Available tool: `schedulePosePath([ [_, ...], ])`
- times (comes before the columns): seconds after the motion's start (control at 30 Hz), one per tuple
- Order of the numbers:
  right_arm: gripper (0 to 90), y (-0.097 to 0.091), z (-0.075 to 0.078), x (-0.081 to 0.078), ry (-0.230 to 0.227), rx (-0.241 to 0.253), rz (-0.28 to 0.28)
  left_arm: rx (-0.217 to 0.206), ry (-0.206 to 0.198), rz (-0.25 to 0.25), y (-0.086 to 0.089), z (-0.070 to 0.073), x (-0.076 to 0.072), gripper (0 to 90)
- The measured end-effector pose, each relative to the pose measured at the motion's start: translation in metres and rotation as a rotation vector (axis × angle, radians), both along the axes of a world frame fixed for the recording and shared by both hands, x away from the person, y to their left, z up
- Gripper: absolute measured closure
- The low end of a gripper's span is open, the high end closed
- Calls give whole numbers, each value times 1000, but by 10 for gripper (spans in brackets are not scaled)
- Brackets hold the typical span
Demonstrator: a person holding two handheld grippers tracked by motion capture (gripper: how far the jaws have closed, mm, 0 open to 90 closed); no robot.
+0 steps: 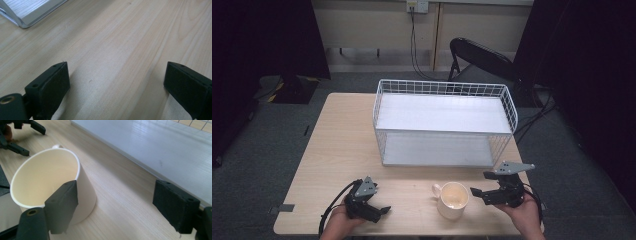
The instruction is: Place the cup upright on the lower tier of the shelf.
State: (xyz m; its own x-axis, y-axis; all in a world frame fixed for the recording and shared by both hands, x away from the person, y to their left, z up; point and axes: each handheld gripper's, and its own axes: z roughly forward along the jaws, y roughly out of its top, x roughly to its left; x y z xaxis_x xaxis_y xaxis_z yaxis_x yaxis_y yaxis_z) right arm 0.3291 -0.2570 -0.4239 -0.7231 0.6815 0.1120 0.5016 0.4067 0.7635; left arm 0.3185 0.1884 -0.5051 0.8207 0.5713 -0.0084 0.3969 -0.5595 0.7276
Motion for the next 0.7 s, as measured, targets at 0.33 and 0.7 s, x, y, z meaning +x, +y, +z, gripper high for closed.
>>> schedulePosePath([
  [0.33, 205, 0, 14, 1, -7, 29, -13, 0, 0, 0, 0, 0, 0, 60],
  [0.7, 219, 21, 27, -6, -3, 59, 54, 0, 0, 0, 0, 0, 0, 60],
])
